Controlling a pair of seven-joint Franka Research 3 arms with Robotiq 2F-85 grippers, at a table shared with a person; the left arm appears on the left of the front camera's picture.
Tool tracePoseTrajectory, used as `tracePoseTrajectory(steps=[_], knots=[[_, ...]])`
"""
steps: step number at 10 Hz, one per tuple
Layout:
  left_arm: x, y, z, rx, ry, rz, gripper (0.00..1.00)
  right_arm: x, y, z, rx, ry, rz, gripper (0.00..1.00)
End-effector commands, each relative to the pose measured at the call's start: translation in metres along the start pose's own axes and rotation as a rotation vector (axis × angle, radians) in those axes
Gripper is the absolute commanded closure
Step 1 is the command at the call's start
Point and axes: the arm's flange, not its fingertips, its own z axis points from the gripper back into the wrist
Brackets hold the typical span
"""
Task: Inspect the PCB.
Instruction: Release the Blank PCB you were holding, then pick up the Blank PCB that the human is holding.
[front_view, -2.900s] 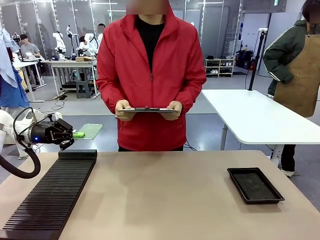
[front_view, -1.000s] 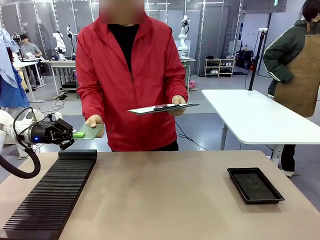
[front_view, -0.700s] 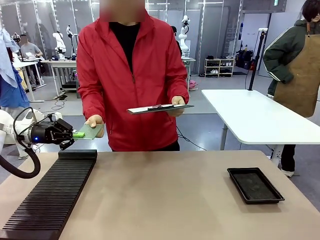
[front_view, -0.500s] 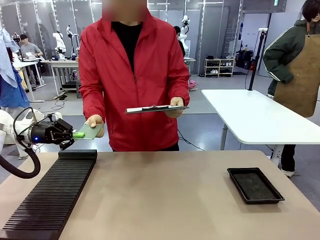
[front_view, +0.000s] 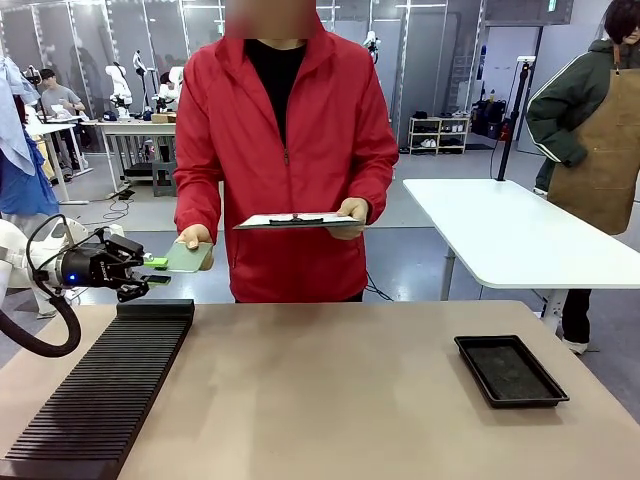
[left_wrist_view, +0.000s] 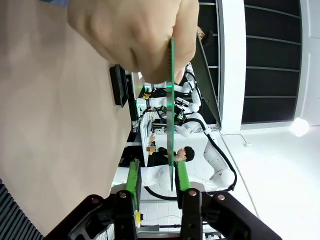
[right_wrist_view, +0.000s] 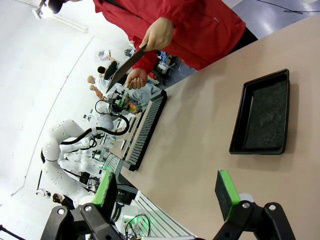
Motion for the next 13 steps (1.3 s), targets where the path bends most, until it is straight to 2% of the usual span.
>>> tracePoseTrajectory(steps=[1, 2, 3, 4, 13], knots=[[-0.0014, 0.0012, 0.0003, -0.006, -0.002, 0.005, 0.32, 0.0000, 0.0004, 0.0010, 0.009, -0.004, 0.007, 0.00], [-0.0012, 0.0020, 0.0006, -0.007, -0.003, 0.009, 0.00, 0.0000, 0.0004, 0.0010, 0.009, -0.004, 0.007, 0.00], [-0.0010, 0.0017, 0.0009, -0.006, -0.001, 0.008, 0.03, 0.0000, 0.0004, 0.0010, 0.009, -0.004, 0.007, 0.00], [-0.0003, 0.0021, 0.0002, -0.003, 0.003, 0.010, 0.00, 0.0000, 0.0004, 0.0010, 0.009, -0.004, 0.007, 0.00], [-0.0003, 0.0006, -0.0004, -0.001, 0.001, 0.001, 0.00, 0.0000, 0.0004, 0.0010, 0.009, -0.004, 0.007, 0.00]])
